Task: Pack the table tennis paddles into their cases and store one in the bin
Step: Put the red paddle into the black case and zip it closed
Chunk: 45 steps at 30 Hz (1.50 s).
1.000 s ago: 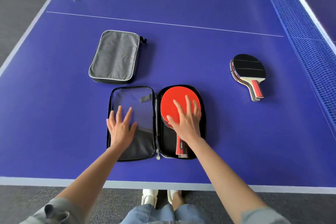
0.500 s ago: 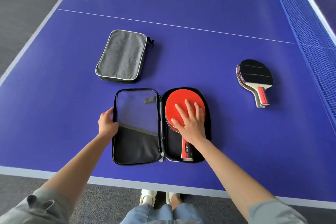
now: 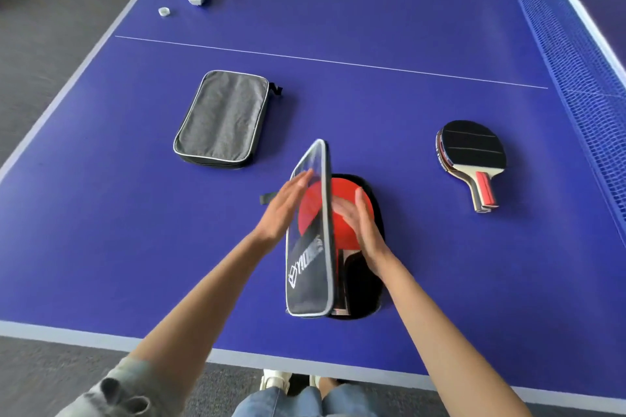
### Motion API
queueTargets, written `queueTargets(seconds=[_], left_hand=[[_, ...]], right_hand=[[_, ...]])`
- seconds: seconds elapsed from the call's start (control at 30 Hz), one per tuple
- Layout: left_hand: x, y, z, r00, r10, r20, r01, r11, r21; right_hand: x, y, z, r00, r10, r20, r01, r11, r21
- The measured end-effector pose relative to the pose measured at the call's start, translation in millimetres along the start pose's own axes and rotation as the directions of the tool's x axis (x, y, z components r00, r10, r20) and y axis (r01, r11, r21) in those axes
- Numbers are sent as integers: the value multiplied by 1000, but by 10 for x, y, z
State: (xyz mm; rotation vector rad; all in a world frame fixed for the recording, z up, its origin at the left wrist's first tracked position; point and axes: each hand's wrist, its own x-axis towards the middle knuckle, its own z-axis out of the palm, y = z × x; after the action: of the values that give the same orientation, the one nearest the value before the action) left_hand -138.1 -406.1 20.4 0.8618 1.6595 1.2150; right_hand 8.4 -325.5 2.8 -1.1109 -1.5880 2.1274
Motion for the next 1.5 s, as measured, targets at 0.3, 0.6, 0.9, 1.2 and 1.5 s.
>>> queueTargets(seconds=[0.3, 0.6, 0.9, 1.2, 1.5], left_hand=[[162, -450, 657, 987, 145, 70, -158, 800, 578], [185, -784, 930, 991, 104, 81, -118, 421, 899], [120, -738, 868, 990, 140, -34, -49, 551, 833], [98, -797, 514, 988, -26, -151, 113, 790, 603], [709, -472, 301, 975, -95, 198, -53, 774, 631]], right_hand=[[82, 136, -620, 927, -88, -366, -60, 925, -375], [208, 366, -752, 863, -285, -417, -55, 767, -639], [223, 452, -728, 865, -375, -332, 65, 741, -669], [141, 658, -422, 858, -352, -374, 97, 826, -555], [-43, 744, -229, 761, -331, -558, -300, 583, -755]])
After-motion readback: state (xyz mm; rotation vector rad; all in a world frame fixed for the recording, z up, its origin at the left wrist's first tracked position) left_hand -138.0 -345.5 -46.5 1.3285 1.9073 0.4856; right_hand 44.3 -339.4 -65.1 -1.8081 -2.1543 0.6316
